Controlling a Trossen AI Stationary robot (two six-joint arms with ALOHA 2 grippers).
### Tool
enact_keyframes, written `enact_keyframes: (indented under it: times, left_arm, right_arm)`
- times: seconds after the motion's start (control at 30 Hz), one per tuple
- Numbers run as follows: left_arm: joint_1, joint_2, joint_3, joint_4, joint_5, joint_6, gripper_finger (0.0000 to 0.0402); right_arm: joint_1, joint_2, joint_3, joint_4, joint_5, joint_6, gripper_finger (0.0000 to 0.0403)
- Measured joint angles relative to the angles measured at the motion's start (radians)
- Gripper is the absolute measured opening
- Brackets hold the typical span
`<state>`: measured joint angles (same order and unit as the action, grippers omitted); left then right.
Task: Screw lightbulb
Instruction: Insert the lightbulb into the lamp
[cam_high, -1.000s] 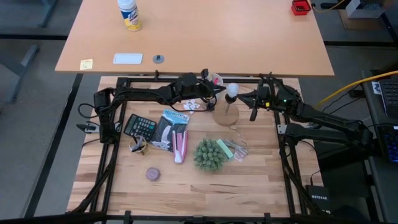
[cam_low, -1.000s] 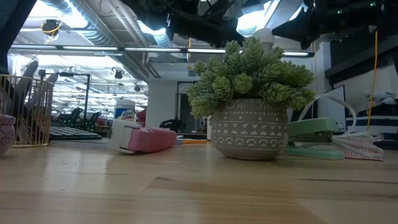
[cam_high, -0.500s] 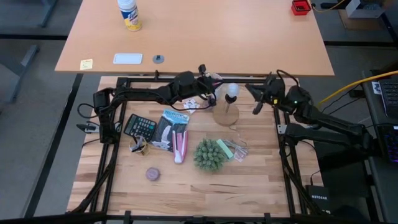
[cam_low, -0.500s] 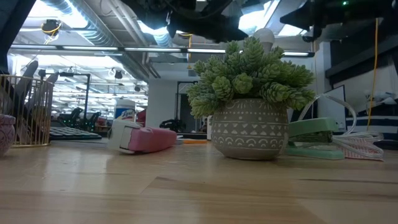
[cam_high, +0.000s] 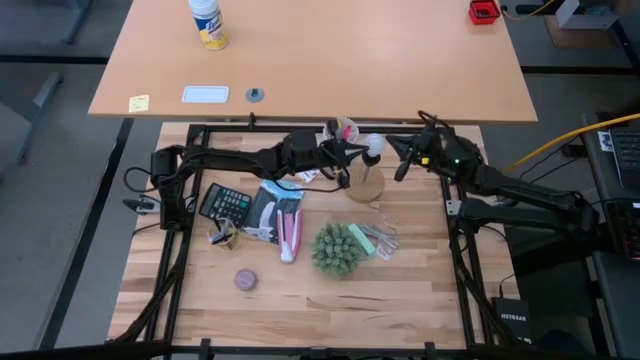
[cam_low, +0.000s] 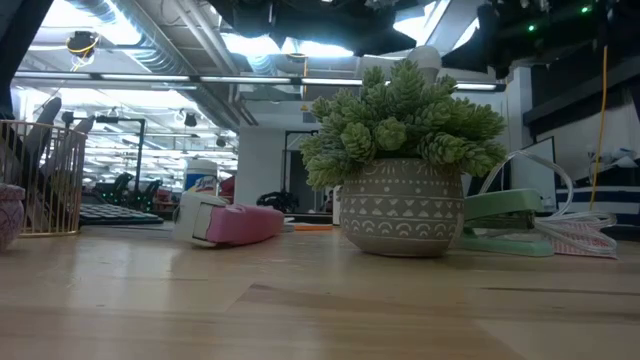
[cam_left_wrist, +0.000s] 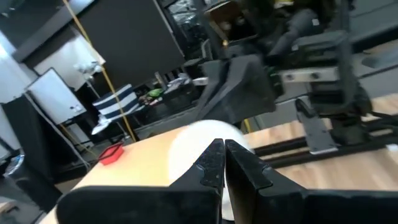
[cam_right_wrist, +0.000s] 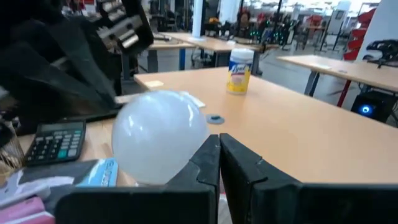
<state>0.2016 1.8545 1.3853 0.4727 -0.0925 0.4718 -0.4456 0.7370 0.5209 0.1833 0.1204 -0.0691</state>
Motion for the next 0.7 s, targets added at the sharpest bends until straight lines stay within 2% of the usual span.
enact_keyframes:
  times: [0.3, 0.7]
  left_arm:
    - [-0.010, -0.001, 0.000, -0.103, 0.000, -0.023, 0.0005]
    - [0.033, -0.001, 0.000, -0.101, 0.005, -0.043, 0.0005]
  right_arm:
    - [0.000, 0.043, 0.000, 0.021, 0.000, 0.000, 0.0017]
    - [-0.001, 0.042, 0.000, 0.030, -0.032, 0.012, 0.0017]
